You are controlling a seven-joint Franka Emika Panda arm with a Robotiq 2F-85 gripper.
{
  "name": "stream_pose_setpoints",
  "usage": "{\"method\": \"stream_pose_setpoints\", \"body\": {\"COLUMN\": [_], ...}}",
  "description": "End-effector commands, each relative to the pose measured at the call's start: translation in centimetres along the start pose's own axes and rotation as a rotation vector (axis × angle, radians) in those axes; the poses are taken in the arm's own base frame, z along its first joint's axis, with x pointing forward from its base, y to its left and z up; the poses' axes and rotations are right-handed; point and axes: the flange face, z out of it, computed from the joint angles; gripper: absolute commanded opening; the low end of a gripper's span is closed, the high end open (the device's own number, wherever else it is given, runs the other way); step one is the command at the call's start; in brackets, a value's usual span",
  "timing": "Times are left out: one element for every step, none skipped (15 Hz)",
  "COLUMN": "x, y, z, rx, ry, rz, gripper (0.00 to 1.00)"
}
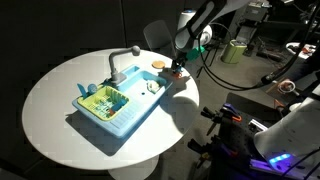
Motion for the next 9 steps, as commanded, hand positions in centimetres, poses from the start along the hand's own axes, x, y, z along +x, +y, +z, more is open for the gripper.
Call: {"method": "stream_pose_setpoints", "body": {"x": [0.8,0.8,0.8,0.8,0.9,0.9,1.0,1.0,1.1], "y": [0.6,0.6,0.7,0.7,0.8,0.9,1.1,1.2,1.3], "z": [0.5,0.7,0.8,1.0,1.1,1.3,1.5,1.7,2.0], "rx": [0.004,0.004,0.004,0.005,0.005,0.006,0.010,0.012,0.016], "ry": [-0.020,-0.022,-0.024,-0.025,-0.026,-0.027,-0.027,-0.028,-0.029], "rz": [-0.022,-0.022,-0.022,-0.022,-0.022,-0.022,-0.021,-0.022,-0.026], "gripper": [1.00,1.00,1.00,1.00,1.00,1.00,1.00,1.00,1.00]}}
